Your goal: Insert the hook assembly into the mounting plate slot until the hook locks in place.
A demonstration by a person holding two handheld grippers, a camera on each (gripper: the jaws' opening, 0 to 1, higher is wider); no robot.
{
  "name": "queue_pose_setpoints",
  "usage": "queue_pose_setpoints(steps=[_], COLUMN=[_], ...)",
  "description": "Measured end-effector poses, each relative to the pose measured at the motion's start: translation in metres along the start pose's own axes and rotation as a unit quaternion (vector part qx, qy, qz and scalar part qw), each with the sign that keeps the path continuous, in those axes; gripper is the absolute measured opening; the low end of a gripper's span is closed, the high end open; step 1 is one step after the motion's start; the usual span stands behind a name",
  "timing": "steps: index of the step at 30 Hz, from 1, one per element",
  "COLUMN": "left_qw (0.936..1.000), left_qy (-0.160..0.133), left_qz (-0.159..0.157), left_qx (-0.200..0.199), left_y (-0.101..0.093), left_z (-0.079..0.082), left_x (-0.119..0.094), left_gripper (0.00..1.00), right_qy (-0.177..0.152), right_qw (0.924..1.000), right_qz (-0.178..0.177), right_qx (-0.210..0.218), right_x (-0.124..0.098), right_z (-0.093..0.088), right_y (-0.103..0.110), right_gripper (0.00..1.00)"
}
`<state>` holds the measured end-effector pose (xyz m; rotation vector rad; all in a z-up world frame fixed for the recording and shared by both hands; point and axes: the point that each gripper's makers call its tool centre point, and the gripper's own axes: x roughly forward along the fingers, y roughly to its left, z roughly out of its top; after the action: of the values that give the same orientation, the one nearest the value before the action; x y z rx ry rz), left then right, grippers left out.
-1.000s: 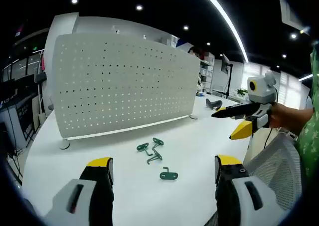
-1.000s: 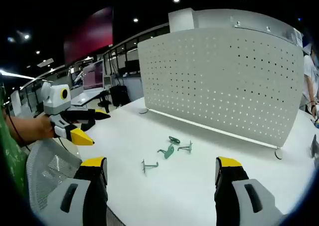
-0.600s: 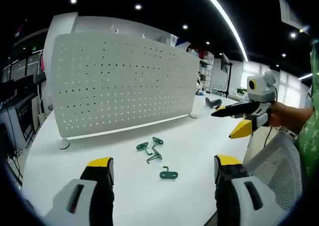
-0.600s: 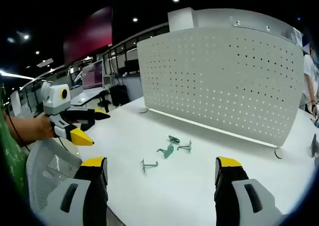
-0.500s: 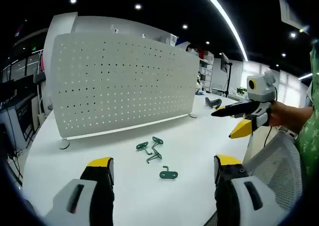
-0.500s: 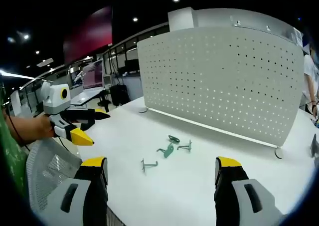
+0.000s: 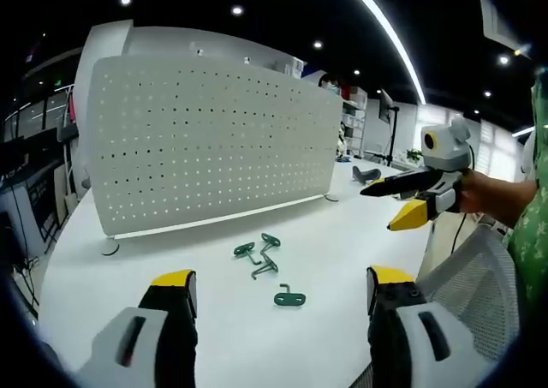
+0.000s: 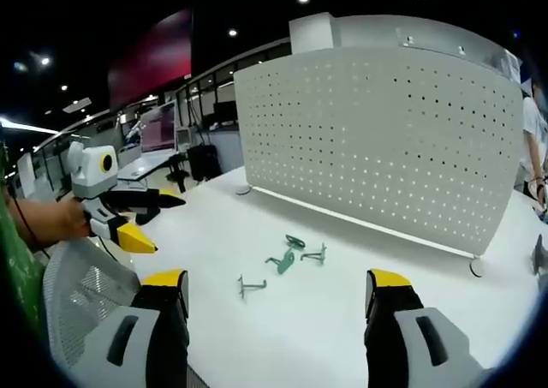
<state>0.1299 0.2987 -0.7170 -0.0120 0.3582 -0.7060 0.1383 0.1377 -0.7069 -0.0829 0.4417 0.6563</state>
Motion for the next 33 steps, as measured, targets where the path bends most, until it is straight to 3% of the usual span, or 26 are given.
queue_pose_setpoints(steps=[19, 33], left_qw=[1.0000, 0.9999], left_qy=[0.005, 0.008], left_qz=[0.002, 0.006], left_qx=[0.003, 0.002], left_y=[0.001, 0.003], left_z=[-0.002, -0.003], left_x=[0.001, 0.001], left_gripper=[0.83, 0.82], right_qy=[0.011, 0.025], right_qw=[0.9999, 0.9995], right_qz=[-0.011, -0.020], right_qx=[0.002, 0.005], right_x=[0.022, 0.046], right_z=[-0.004, -0.011], right_y=[-0.021, -0.042], right_gripper=[0.69, 0.64])
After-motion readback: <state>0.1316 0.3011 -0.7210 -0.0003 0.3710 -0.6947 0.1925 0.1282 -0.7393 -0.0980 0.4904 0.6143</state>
